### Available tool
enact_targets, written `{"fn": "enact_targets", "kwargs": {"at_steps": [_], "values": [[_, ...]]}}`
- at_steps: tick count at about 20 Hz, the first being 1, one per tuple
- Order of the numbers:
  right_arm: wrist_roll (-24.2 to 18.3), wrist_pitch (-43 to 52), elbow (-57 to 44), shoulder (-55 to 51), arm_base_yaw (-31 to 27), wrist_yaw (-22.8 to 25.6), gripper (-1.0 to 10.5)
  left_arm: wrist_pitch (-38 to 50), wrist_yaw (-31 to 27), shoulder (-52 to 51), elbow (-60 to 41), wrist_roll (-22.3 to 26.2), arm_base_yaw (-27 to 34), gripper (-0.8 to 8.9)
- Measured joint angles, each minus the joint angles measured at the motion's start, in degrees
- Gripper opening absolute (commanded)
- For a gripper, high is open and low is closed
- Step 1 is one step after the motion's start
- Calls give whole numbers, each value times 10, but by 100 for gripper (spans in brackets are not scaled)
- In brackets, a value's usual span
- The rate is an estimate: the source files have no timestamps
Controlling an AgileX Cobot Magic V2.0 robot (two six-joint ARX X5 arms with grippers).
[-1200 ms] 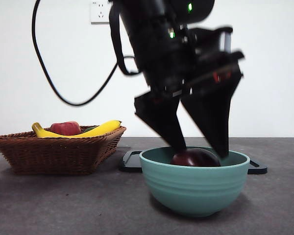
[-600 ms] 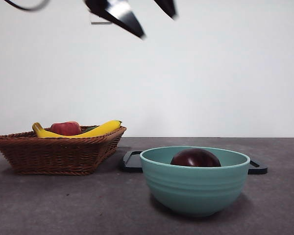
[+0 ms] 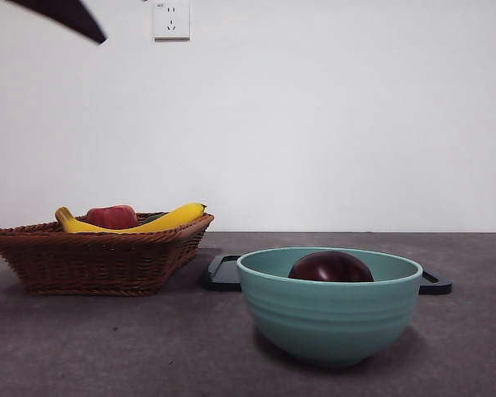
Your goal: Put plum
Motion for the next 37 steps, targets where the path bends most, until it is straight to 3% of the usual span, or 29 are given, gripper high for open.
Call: {"fn": "enact_targets", "kwargs": {"at_steps": [4, 8, 24, 33, 37], "values": [[0, 0, 0, 0, 0, 0, 393, 9, 85, -64, -109, -9, 0, 373], [0, 0, 0, 0, 0, 0, 393, -10, 147, -81, -123, -14, 0, 373], [16, 6, -4, 25, 3, -12, 393, -9, 148, -82, -123, -16, 0, 373], [106, 202, -155, 102, 74, -9, 391, -9, 148, -82, -123, -16, 0, 373], [122, 256, -170, 166, 115, 40, 355, -9, 148, -82, -123, -15, 0, 373]]}}
